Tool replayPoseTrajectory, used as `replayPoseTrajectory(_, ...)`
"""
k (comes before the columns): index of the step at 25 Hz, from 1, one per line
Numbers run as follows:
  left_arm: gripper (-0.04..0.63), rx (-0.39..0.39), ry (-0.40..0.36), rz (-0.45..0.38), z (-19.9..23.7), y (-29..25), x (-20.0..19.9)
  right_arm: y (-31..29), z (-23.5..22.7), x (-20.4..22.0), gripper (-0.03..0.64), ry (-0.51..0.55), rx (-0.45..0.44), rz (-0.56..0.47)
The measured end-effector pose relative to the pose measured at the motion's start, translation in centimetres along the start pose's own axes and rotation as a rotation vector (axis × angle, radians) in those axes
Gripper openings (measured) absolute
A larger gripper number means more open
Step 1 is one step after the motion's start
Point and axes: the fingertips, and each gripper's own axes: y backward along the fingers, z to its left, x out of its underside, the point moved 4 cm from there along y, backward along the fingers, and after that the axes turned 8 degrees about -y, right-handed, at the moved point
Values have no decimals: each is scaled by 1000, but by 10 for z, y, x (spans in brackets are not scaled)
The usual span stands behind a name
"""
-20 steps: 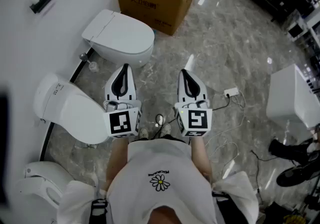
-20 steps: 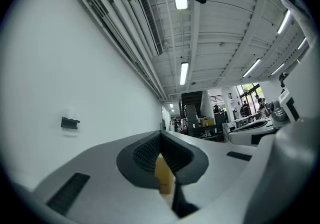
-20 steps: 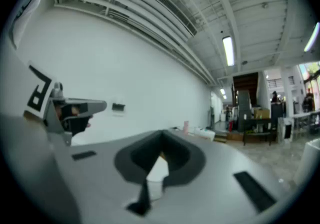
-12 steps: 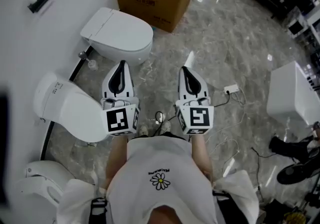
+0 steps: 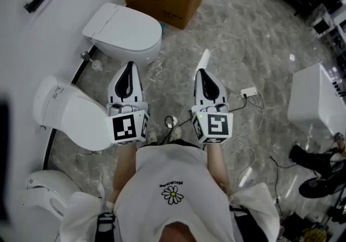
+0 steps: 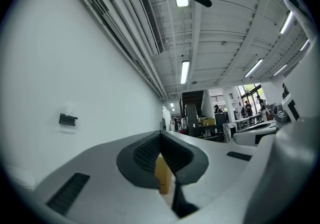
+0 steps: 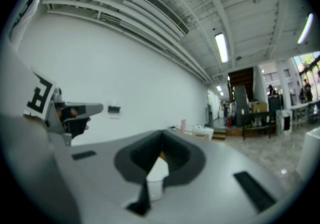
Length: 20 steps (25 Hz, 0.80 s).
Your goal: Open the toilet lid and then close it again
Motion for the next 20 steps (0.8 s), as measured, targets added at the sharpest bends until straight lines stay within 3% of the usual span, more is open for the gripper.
replayPoseTrajectory(5,26,-9,-12,-14,-21,-12,3,3,-31,4,29,-59,-8,-10)
replayPoseTrajectory(12,25,-14,-31,-22,-47,-17,4,4,-51,7,29,-37,-39,-4)
replayPoseTrajectory(20,25,-36,-72,-56,-48,-51,10,-21,-75,14,29,-36,-57,-8)
